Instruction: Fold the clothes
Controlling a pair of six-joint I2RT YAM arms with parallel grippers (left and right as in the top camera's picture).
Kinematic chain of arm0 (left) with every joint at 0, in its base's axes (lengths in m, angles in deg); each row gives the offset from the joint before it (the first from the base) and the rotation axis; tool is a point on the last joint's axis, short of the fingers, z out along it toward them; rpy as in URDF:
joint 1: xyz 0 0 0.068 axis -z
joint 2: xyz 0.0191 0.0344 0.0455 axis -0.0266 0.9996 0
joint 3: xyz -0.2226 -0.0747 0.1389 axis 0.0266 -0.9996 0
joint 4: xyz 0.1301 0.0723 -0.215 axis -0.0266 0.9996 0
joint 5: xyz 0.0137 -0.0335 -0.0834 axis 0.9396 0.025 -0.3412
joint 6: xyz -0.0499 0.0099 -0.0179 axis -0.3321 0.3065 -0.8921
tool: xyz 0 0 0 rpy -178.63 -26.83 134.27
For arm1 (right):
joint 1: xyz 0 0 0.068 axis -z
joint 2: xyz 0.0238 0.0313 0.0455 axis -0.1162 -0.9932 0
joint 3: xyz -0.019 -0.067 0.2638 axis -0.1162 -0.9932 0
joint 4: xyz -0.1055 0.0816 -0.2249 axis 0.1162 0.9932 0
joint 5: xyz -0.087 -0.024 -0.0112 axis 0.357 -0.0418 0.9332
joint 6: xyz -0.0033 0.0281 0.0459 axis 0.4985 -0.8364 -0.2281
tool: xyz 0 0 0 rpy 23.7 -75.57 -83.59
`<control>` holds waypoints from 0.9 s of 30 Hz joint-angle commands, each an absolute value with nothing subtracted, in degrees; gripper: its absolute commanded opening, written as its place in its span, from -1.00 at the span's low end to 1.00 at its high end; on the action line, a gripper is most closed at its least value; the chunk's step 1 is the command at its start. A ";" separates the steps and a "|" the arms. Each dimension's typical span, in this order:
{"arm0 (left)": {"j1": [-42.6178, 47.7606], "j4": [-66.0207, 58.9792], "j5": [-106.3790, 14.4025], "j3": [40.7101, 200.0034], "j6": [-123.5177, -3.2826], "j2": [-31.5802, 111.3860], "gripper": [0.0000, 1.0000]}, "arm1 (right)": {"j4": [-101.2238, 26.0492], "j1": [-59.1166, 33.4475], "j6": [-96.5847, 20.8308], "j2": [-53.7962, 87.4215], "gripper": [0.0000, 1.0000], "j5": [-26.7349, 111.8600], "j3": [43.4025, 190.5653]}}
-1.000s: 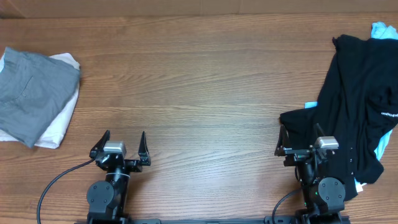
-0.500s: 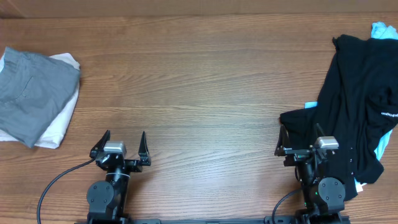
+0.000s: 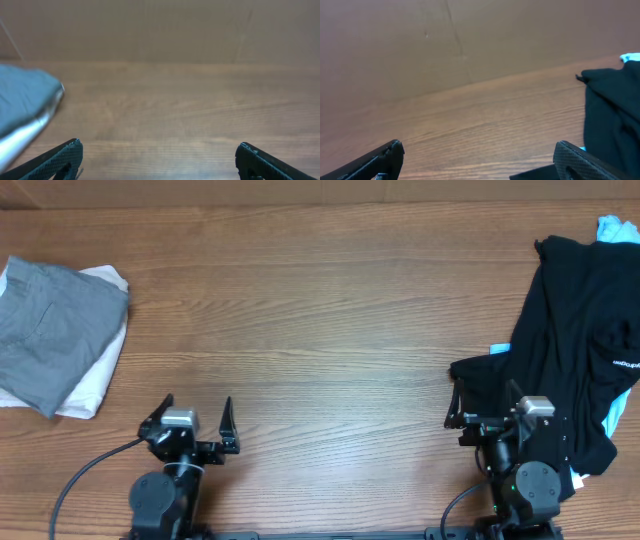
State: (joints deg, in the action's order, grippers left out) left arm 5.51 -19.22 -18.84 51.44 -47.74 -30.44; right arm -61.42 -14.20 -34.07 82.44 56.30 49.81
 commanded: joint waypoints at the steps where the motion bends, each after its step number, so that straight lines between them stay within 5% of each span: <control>1: 5.29 -16.76 -19.43 58.52 -47.48 -27.43 1.00 | -60.33 -13.98 -36.06 76.12 1.00 58.57 56.43; 13: 5.29 -4.47 -19.52 75.92 -47.52 3.89 0.99 | -42.41 -13.98 -36.04 29.35 1.00 58.51 85.13; 27: 5.29 -5.15 -19.93 77.39 -47.54 21.64 1.00 | -45.55 -13.98 -40.76 -0.53 0.72 62.64 85.83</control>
